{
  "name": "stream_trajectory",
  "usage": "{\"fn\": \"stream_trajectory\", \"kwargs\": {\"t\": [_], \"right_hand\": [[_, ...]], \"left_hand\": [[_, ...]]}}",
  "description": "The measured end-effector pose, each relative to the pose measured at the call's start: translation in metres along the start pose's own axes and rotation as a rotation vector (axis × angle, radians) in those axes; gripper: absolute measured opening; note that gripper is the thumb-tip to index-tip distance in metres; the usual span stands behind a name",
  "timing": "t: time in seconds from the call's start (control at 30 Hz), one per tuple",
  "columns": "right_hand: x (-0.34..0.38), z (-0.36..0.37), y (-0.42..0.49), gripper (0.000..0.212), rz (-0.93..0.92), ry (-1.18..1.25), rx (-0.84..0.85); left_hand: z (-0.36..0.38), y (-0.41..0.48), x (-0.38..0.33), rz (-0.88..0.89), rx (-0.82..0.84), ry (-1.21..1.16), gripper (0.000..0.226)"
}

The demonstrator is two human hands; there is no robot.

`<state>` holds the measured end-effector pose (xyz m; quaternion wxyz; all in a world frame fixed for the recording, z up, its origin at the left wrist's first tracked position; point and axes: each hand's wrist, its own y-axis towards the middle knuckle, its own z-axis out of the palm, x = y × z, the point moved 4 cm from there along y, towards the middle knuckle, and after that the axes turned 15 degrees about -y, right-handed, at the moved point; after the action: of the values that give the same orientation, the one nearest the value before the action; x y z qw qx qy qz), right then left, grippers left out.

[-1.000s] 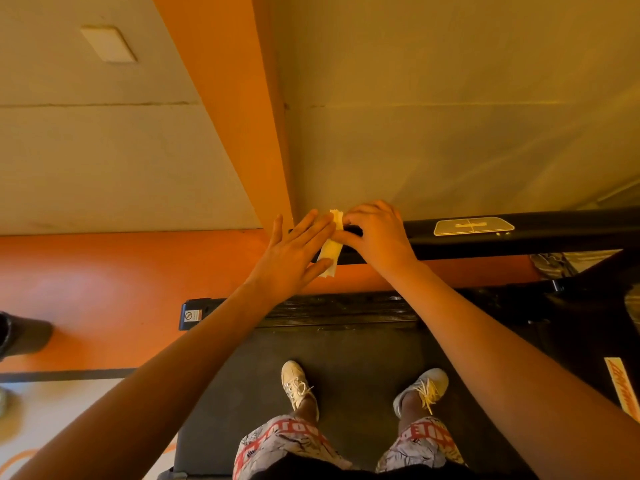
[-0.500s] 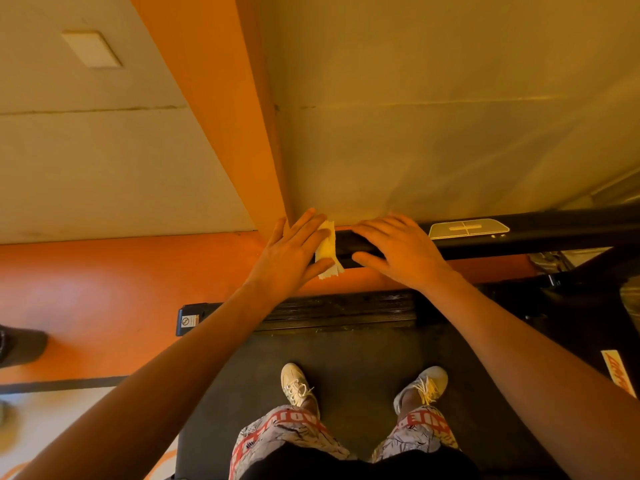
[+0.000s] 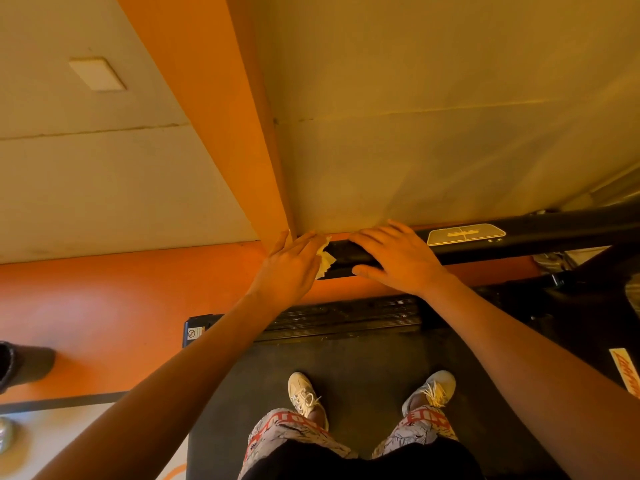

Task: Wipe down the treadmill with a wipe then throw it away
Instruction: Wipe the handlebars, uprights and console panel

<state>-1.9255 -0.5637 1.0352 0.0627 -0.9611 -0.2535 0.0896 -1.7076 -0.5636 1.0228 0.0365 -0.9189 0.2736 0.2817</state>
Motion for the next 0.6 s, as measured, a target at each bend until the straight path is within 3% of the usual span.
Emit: {"fn": "stream_trajectory", "kwargs": {"t": [0.2,0.47,0.6], "right_hand": [[0.000,0.000,0.001,0.076,-0.002,-0.018,-0.016],[0.001,0.003,0.001,0.069,0.002,-0.049,-0.030],[0.001,0.004,0.001,0.069,0.003,-0.081,-0.050]], "left_hand": [[0.002,-0.003,0.001,-0.017,0.034,0.006,0.056],[0.015,0.004,0.010,-0.106,0.002,0.040,0.055],[0.015,0.005,0.010,-0.105,-0.091,0.090,0.051]]}}
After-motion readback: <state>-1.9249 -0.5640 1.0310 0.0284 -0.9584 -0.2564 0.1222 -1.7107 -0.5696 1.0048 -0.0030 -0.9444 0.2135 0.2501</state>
